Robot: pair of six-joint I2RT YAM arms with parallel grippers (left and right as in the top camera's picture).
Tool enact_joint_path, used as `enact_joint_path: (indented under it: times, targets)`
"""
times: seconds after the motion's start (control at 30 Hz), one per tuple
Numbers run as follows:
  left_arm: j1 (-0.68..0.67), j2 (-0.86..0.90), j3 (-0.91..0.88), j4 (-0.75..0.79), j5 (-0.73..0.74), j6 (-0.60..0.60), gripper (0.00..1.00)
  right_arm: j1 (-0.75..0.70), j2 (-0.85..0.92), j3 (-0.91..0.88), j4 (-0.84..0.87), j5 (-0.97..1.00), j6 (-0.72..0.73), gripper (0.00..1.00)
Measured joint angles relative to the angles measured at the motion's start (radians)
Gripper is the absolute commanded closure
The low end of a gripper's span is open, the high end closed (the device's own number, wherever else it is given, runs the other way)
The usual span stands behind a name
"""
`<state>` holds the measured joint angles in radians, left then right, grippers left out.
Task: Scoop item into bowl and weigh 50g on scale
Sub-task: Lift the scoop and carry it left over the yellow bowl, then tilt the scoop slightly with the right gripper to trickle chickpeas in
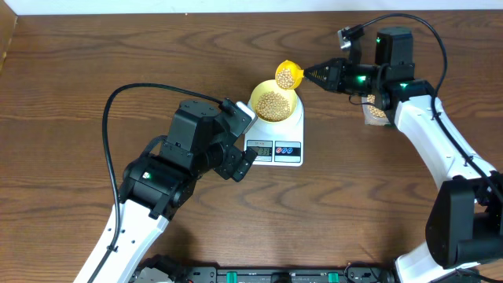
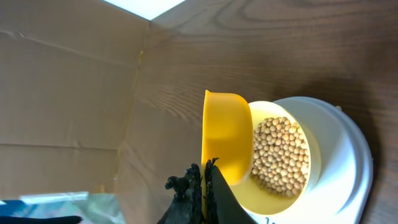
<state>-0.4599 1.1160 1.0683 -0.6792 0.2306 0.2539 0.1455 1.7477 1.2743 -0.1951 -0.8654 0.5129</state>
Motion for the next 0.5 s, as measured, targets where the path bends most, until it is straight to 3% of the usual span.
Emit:
enact_joint_path:
  times: [0.5]
  targets:
    - [0.0, 0.0, 0.0, 0.0, 0.0, -0.003, 0.1, 0.052, 0.0, 0.0, -0.003, 0.055, -0.333, 0.99]
